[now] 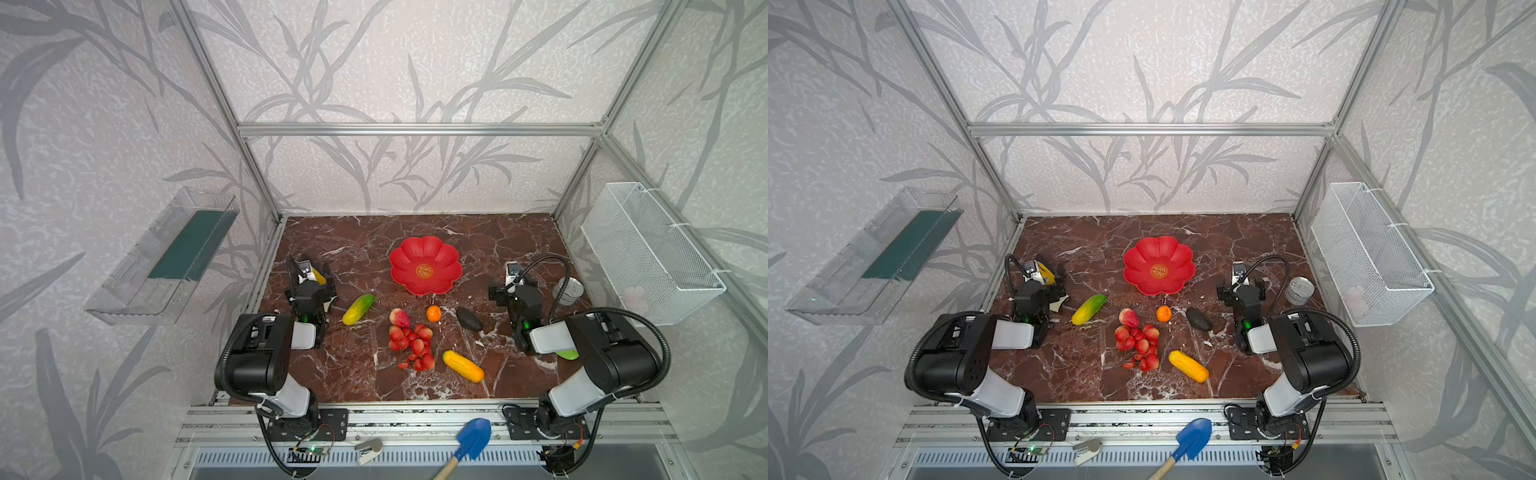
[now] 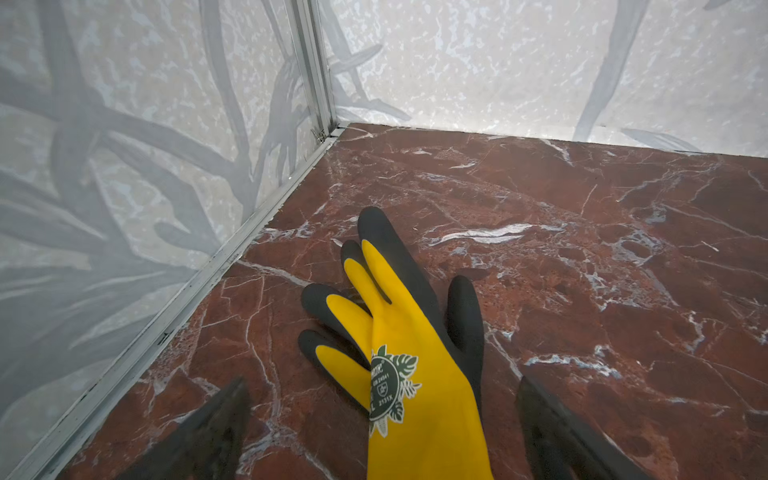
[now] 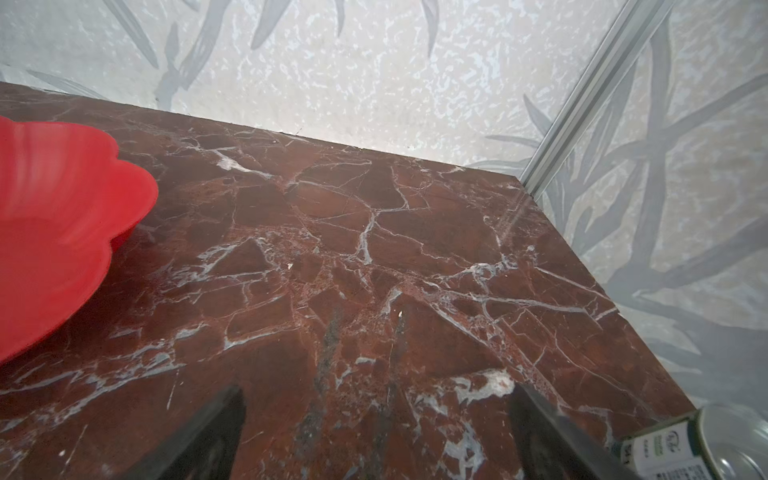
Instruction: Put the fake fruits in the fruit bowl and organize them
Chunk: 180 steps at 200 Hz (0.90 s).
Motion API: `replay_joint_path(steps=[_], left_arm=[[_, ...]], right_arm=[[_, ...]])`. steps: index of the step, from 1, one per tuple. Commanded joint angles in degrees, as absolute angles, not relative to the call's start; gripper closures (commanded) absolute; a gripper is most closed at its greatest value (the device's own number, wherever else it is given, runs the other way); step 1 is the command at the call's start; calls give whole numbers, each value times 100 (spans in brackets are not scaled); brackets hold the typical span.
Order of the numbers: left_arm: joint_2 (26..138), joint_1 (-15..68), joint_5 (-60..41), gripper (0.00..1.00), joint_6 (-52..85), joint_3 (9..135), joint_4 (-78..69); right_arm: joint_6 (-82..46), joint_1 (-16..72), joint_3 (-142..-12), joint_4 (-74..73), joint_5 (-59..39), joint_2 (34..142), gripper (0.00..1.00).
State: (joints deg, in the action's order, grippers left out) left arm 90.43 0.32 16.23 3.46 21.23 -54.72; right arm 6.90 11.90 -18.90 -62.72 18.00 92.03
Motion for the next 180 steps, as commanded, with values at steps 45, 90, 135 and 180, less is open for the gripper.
replay_joint_path(steps=[45, 90, 135, 180], left_arm=[[9003, 53, 1604, 0, 299, 2101, -5575], [9009, 53, 1609, 0, 298, 2112, -5564], [9008, 53, 1598, 0, 301, 2114, -5564], [8242, 191, 1855, 0, 201, 2115, -4965]], right_arm=[[677, 1191, -1856, -6469, 1888, 9255, 1], [543, 1058, -1974, -6145, 1707, 9203, 1], [496, 1011, -1987, -6082, 1650, 9184, 1], [513, 1129, -1967, -5898, 1921, 8944, 1]])
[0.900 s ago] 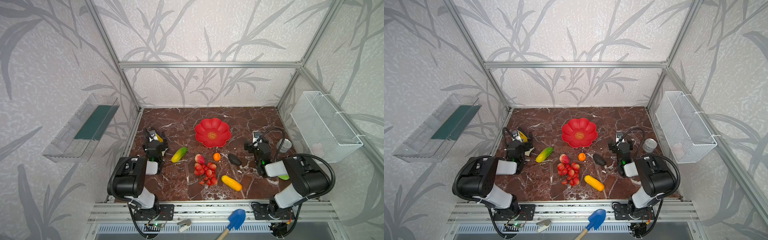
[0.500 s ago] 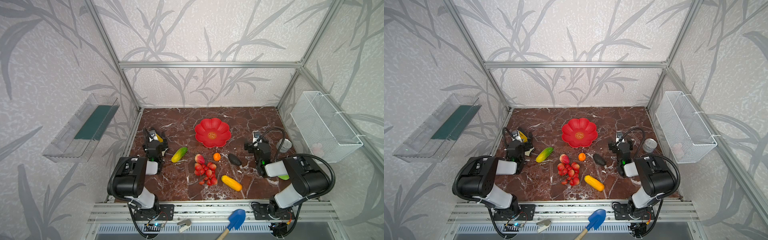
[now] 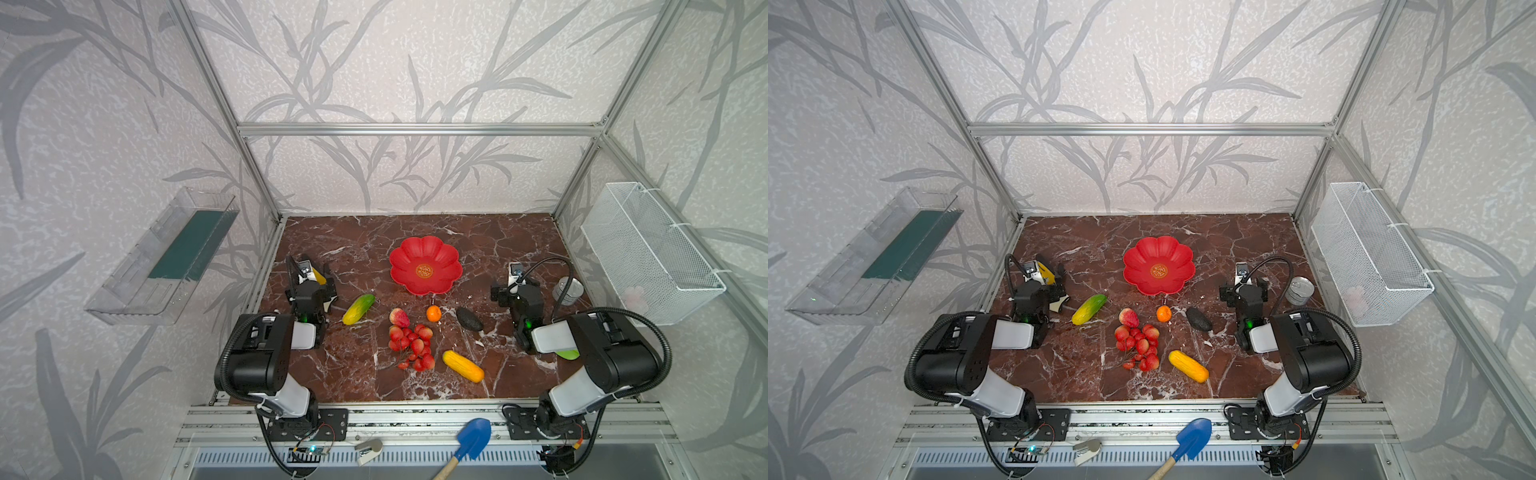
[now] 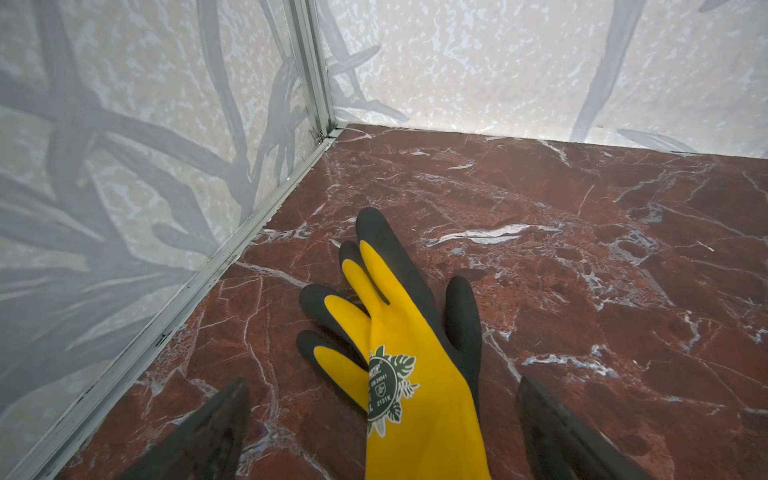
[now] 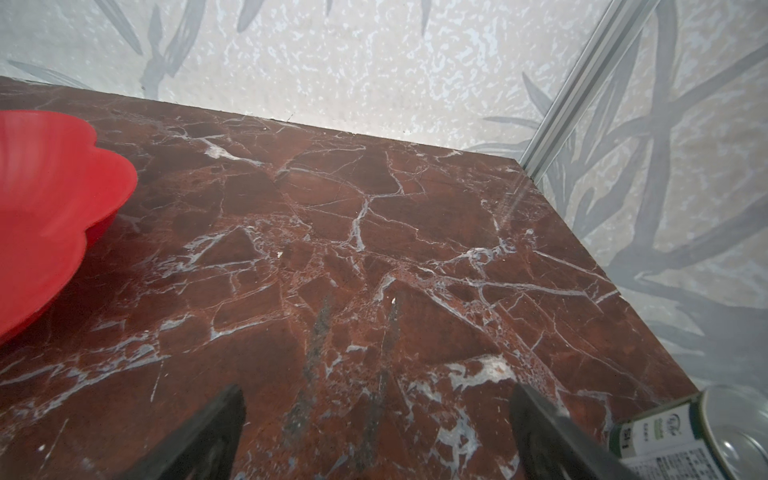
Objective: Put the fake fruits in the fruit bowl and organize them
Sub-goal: 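Raise both arms from the rest pose toward the fruits, then grasp the dark avocado with the right gripper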
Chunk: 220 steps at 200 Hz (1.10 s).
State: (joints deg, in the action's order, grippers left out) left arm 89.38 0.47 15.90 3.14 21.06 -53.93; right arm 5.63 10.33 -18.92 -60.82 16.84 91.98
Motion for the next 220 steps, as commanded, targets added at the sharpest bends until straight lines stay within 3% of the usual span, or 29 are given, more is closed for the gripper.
replay_joint_path(steps=[1, 12, 23, 37, 55, 77, 123, 140, 168, 220], left_arm=[[8199, 205, 1903, 0, 197, 2130, -4904], [7629, 297, 2090, 0, 251, 2382, -3941], [7113, 298, 2207, 0, 656, 2739, -2857], [6551, 293, 2156, 0, 1028, 3087, -1915], [5913, 290, 1715, 0, 1211, 3175, -1742], [5248, 274, 1096, 0, 976, 3132, -1814], [5240, 260, 1128, 2, 567, 3505, -837], [5295, 259, 1114, 3, 665, 3377, -1061], [5411, 253, 1301, 3, 572, 3442, -1014], [5322, 255, 1354, 3, 586, 3411, -1070]], right_arm=[[511, 1127, -1959, -5893, 1918, 8924, 1], [690, 1297, -1988, -5860, 2290, 8732, 1], [893, 1610, -2443, -4689, 2769, 8228, 1], [673, 1731, -3184, -2898, 2354, 7676, 1], [-545, 1709, -3720, -1833, 2152, 7305, 1], [-688, 1497, -3775, -1246, 657, 6964, 1], [-1321, 1602, -3952, 881, -688, 6293, 6], [-1475, 1891, -3822, 1375, -854, 6107, 8], [-1470, 2729, -3652, 1864, -265, 6033, 8], [-1584, 3311, -3718, 1597, 85, 6868, 8]])
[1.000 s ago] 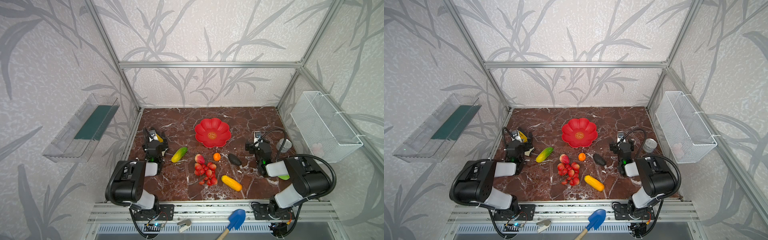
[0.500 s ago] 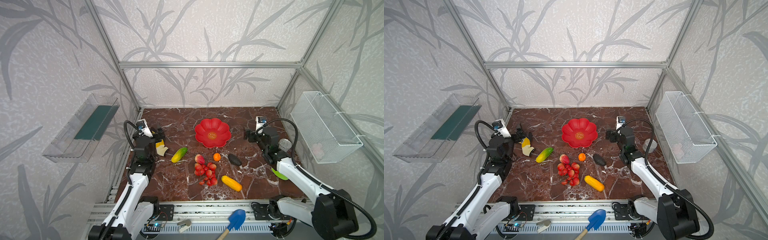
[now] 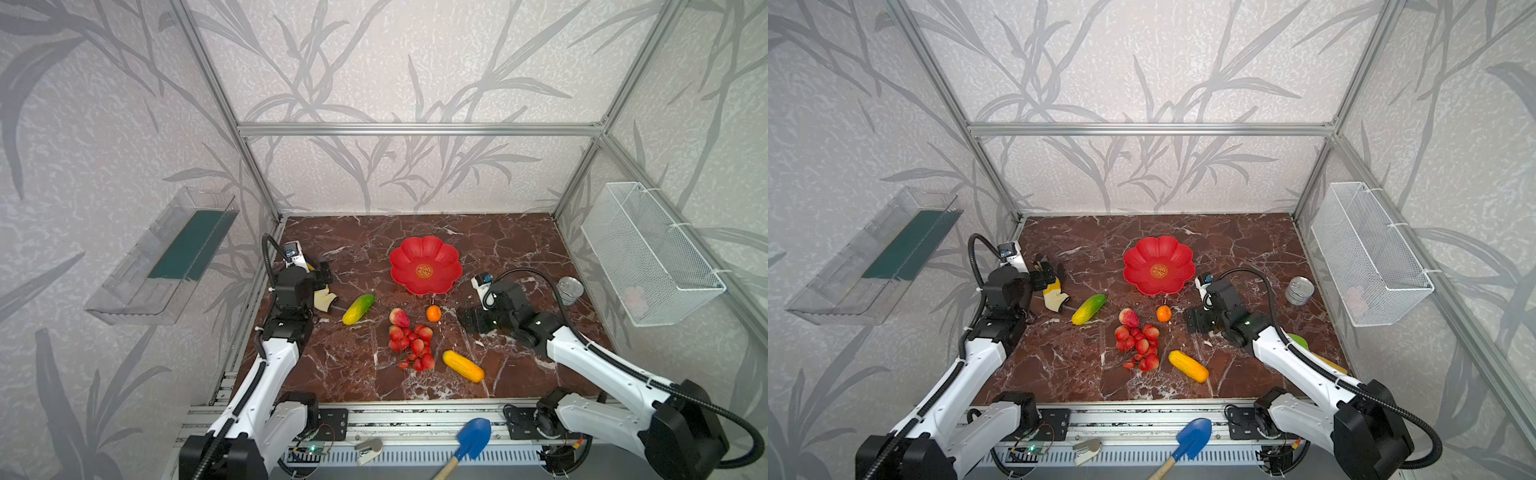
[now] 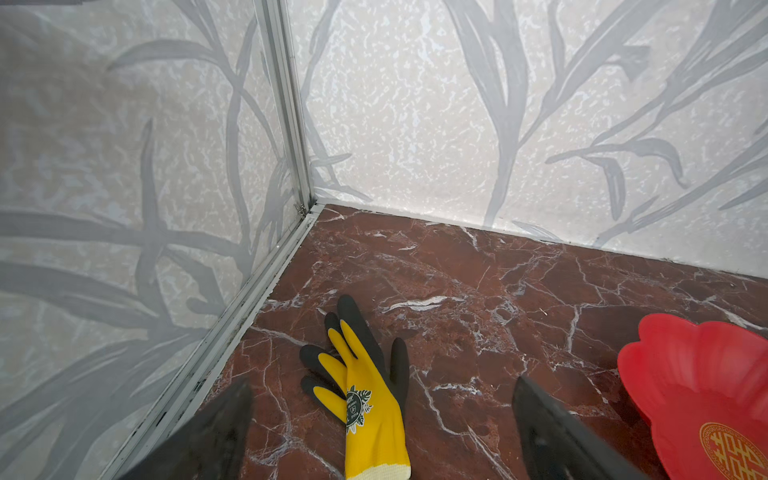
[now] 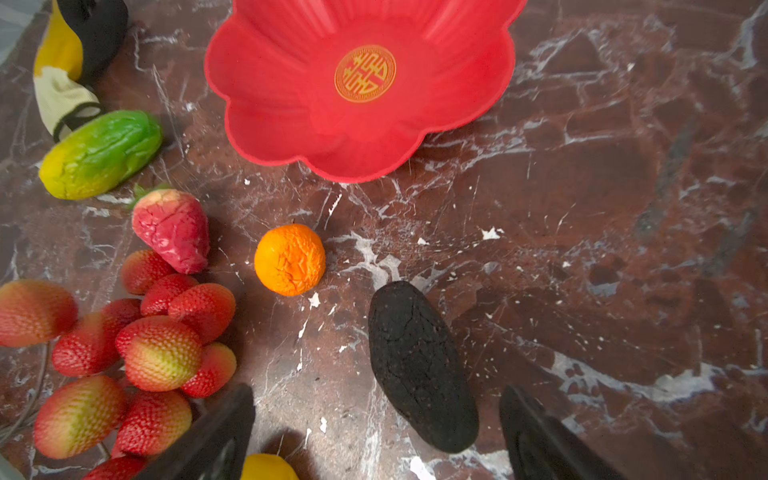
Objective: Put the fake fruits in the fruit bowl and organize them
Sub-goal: 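Grasp the dark avocado with the right gripper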
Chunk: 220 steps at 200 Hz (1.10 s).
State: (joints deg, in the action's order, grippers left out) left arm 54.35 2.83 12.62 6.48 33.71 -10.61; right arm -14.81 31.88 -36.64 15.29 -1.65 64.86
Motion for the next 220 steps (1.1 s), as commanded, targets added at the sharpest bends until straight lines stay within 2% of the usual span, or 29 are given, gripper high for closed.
replay_joint_path(steps=[1, 31, 58, 72, 99, 110, 142, 161, 181, 220], left_arm=[[5320, 255, 1354, 3, 587, 3411, -1071], [5318, 246, 1354, 3, 579, 3401, -1132], [5346, 238, 1294, 3, 631, 3423, -1116], [5344, 237, 1267, 3, 639, 3436, -1099], [5318, 233, 1364, 3, 598, 3445, -1085], [5301, 228, 1404, 3, 601, 3438, -1083], [5296, 200, 1347, 3, 646, 3444, -1102], [5291, 185, 1305, 3, 640, 3471, -1076], [5278, 160, 1314, 3, 642, 3472, -1063], [5273, 149, 1342, 3, 702, 3490, -1032]], right_arm=[[-1583, 3316, -3727, 1594, 82, 6888, 8], [-1547, 3392, -4063, 1548, 101, 7734, 11], [-1607, 3447, -4367, 1667, 171, 8454, 21], [-1633, 3515, -4412, 1694, 304, 8673, 32], [-1707, 3560, -4412, 1906, 627, 8546, 58], [-1712, 3560, -4412, 2049, 813, 8286, 64], [-1504, 3566, -4517, 2037, 1077, 7283, 65], [-1349, 3564, -4931, 1913, 959, 7240, 65], [-1168, 3554, -5628, 1809, 757, 7887, 65], [-584, 3507, -7593, 2017, 538, 9826, 65]])
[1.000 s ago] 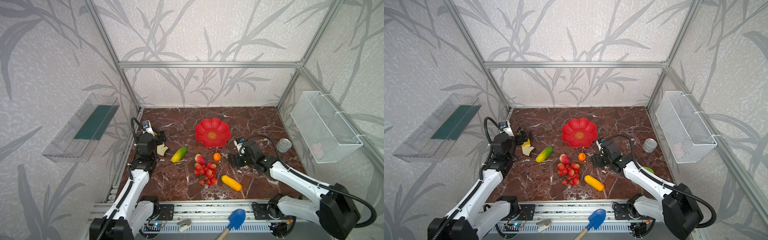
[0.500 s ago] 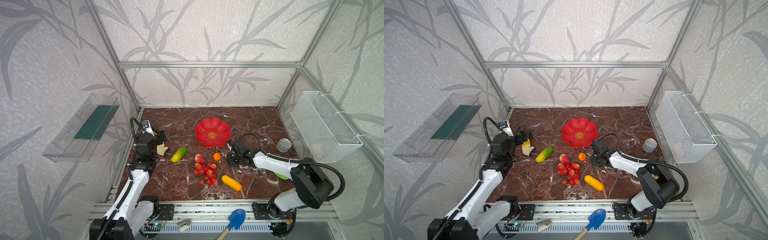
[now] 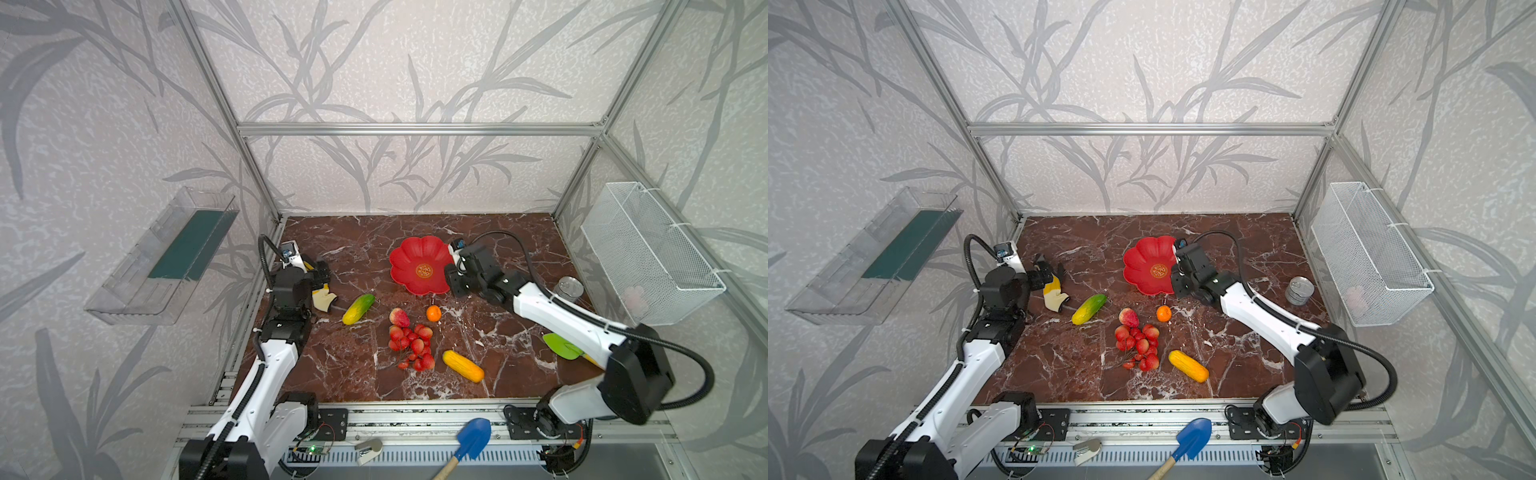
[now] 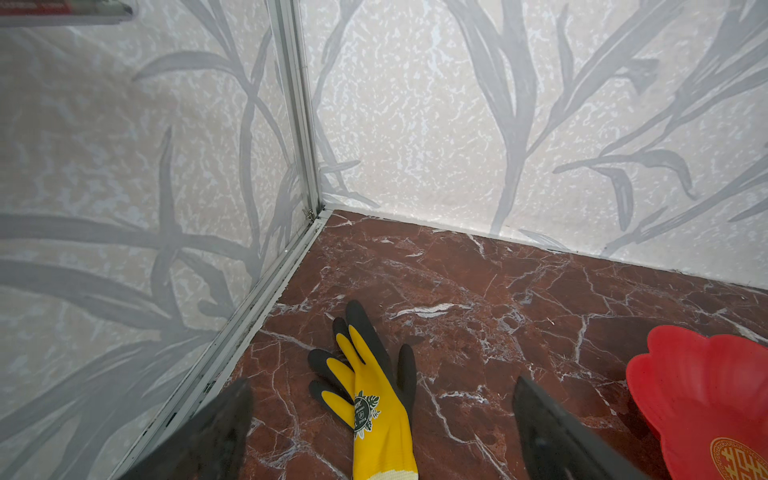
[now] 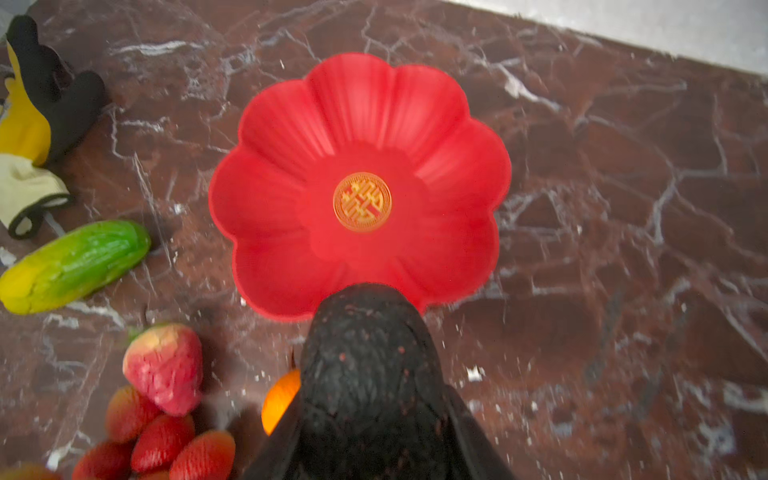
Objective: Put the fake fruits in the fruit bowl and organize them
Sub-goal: 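Grasp the dark avocado with the right gripper, then lower the avocado into the red bowl and open the right gripper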
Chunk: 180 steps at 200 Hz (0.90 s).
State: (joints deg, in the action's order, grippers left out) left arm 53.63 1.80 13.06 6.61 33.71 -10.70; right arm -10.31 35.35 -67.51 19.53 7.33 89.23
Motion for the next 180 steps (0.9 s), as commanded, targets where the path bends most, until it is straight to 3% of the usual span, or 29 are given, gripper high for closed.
replay_joint_path(steps=[1, 56, 94, 132, 180], left_arm=[[5273, 149, 1344, 3, 698, 3490, -1035], [5444, 119, 1127, 3, 743, 3621, -827], [5623, 123, 930, 3, 738, 3787, -592], [5819, 123, 506, 8, 747, 3937, -358], [6628, 171, -752, 19, 599, 4867, 1060]], right_arm=[[-578, 3503, -7633, 2015, 533, 9896, 65], [-448, 3405, -9893, 2622, 442, 12358, 65], [-520, 3352, -10271, 2803, 554, 13003, 59], [-698, 3264, -10025, 2639, 246, 12585, 32], [-1139, 2994, -8124, 1363, 6, 10431, 7]])
